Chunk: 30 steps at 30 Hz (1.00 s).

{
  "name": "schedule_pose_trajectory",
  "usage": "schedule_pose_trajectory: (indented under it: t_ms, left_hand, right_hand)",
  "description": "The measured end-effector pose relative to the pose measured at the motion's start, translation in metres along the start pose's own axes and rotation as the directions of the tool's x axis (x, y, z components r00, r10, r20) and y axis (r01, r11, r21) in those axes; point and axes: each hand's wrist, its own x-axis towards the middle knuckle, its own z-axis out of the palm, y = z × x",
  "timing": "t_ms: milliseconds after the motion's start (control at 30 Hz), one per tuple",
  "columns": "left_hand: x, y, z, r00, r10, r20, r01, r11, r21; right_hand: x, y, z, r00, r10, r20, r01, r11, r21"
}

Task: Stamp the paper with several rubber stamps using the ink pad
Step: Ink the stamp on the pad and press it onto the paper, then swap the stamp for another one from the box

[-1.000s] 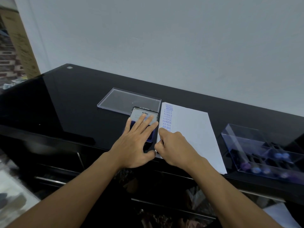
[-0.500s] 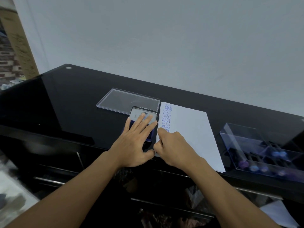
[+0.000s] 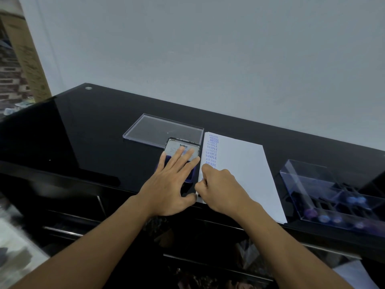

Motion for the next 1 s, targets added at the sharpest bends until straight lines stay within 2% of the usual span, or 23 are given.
schedule_pose_trajectory:
  t_ms: [233,367,433,533,833,1000]
  left_hand:
    - [0.0,0.001,-0.002,1.0,-0.009,0.027,0.01,1.0,-0.003]
    - [0.0,0.002,-0.004,0.999,-0.015,0.035,0.015,1.0,-0.015]
    - [0.0,0.004,-0.007,0.999,-0.033,0.008,0.034,0.997,-0.071]
    - [0.004,0.006,-0.013,0.99,-0.126,-0.063,0.113,0.978,-0.173]
    - [0.022,0.018,-0.048,0.947,-0.279,-0.163,0.236,0.942,-0.238]
    - [0.039,0.038,-0.063,0.938,-0.321,-0.131,0.274,0.918,-0.287]
  right_hand:
    - [0.005,0.001,-0.009,0.998,0.054,-0.015,-0.053,0.998,0.024]
    - [0.014,0.011,-0.041,0.946,0.202,-0.254,-0.127,0.951,0.281]
    - [0.015,0.017,-0.057,0.929,0.253,-0.272,-0.138,0.914,0.381]
    - [0.013,0.028,-0.073,0.937,0.27,-0.223,-0.142,0.875,0.464]
    - [-0.016,0.058,-0.098,0.981,0.173,-0.084,-0.129,0.917,0.378]
    - [-0.031,0.089,-0.111,0.987,0.133,-0.086,-0.099,0.943,0.317]
